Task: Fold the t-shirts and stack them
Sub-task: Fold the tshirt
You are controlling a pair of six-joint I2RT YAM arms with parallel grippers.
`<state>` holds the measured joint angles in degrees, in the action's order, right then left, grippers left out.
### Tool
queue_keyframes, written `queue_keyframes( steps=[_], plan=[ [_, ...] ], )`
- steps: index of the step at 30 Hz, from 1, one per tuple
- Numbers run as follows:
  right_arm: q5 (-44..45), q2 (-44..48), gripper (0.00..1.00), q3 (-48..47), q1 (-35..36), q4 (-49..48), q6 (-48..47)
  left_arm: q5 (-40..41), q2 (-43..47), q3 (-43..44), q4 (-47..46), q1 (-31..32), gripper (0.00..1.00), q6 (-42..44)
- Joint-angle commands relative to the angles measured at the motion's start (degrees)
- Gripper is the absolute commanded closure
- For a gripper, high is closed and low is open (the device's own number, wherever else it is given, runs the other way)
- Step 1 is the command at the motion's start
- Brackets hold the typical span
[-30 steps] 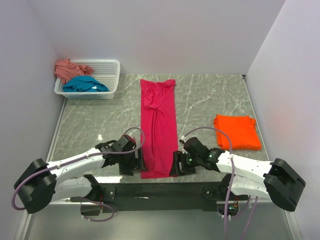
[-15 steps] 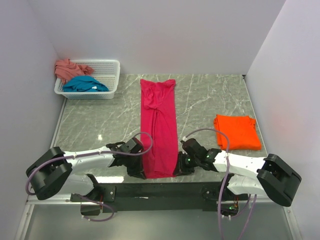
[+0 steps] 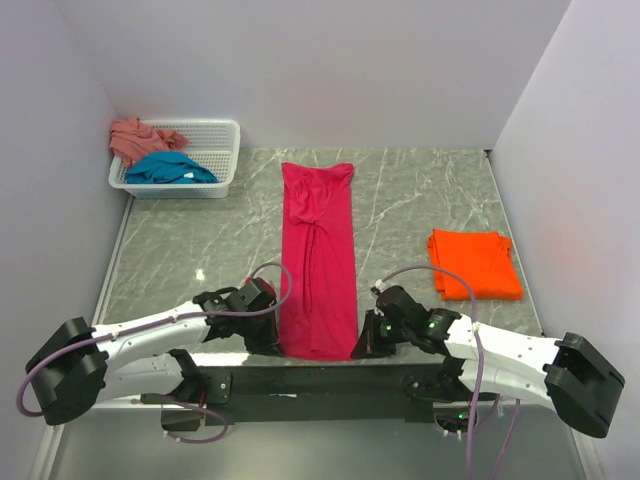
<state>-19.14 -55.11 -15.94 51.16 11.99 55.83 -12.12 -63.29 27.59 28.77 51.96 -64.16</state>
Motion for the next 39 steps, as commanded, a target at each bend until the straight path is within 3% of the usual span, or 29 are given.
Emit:
queue_keyframes(
  steps=[1,7,11,19,32,39],
  plan=[
    [3.21,-0.08,1.00,-5.66,0.35,3.47,-1.33,2.26,1.33,3.86,-0.56,0.24,1.00,0.26],
    [10.08,-4.82,1.00,-17.88,-4.73,6.91,-9.33,11.49,-4.55,15.37,4.27,-2.56,1.00,4.21],
    [10.87,-10.62,1.00,-25.44,-9.31,7.09,-15.65,15.19,-8.51,19.86,2.17,-8.88,1.00,7.20],
    [12.81,-22.22,1.00,-38.89,-15.82,5.94,-20.32,22.66,-19.06,32.95,-3.29,-15.40,1.00,12.04],
    [10.17,-41.99,1.00,-57.26,-23.47,7.44,-25.42,17.66,-38.65,51.75,-2.51,-22.69,0.99,17.75],
    [6.31,-50.43,1.00,-62.62,-25.67,8.66,-26.65,16.08,-43.66,53.52,-4.08,-24.19,0.99,16.61]
  ],
)
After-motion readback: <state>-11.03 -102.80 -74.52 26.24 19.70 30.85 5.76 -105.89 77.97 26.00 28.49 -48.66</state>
